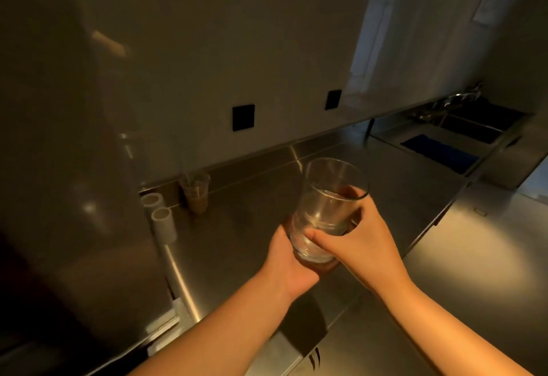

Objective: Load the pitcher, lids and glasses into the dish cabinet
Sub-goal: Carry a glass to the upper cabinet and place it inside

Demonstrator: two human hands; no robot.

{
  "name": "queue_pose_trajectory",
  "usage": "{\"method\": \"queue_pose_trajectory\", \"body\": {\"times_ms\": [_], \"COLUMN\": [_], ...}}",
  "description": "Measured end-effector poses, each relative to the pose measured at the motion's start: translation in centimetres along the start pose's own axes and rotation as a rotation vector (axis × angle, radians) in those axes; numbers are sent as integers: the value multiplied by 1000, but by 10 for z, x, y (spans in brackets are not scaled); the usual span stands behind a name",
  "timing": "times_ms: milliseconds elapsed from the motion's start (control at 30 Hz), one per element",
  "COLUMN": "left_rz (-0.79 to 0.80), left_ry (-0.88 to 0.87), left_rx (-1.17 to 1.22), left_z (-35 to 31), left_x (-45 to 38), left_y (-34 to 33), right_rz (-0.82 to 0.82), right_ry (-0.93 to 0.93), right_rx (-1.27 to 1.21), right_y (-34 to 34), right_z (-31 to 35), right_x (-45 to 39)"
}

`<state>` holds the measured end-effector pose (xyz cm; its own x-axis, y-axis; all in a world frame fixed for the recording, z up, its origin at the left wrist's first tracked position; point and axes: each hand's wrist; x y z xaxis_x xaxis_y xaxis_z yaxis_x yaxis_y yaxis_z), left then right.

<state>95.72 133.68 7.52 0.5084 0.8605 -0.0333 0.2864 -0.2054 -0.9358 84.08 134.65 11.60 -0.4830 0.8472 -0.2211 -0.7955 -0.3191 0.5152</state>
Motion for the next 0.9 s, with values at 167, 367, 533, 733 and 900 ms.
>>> {"method": "queue_pose_trajectory", "body": {"times_ms": [167, 367, 533, 733, 900], "left_rz": [16, -68, -32, -114, -182], "left_ry": [19, -43, -156, -374, -563], "left_rx": [21, 52, 54, 17, -9], "left_z": [10, 18, 20, 20, 11], "left_x": [70, 166, 254, 362, 444], "left_y": [-46, -87, -110, -121, -122], "right_rz": [41, 139, 206, 338, 442], "right_ry": [78, 162, 263, 370, 427], "right_rx": [83, 46, 0, -144, -325], "right_y": [-2, -23, -64, -136, -202], "right_z": [55, 124, 176, 232, 276], "right_x": [45, 92, 123, 153, 170]}}
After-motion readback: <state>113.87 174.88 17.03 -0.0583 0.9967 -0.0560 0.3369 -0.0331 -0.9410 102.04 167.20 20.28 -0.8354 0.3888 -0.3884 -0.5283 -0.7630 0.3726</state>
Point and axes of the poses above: each hand's wrist, its own x-axis away from the middle knuckle, its own y-axis out of the back of the hand, z = x × y, and after that the axes turned 15 degrees about z, right-handed
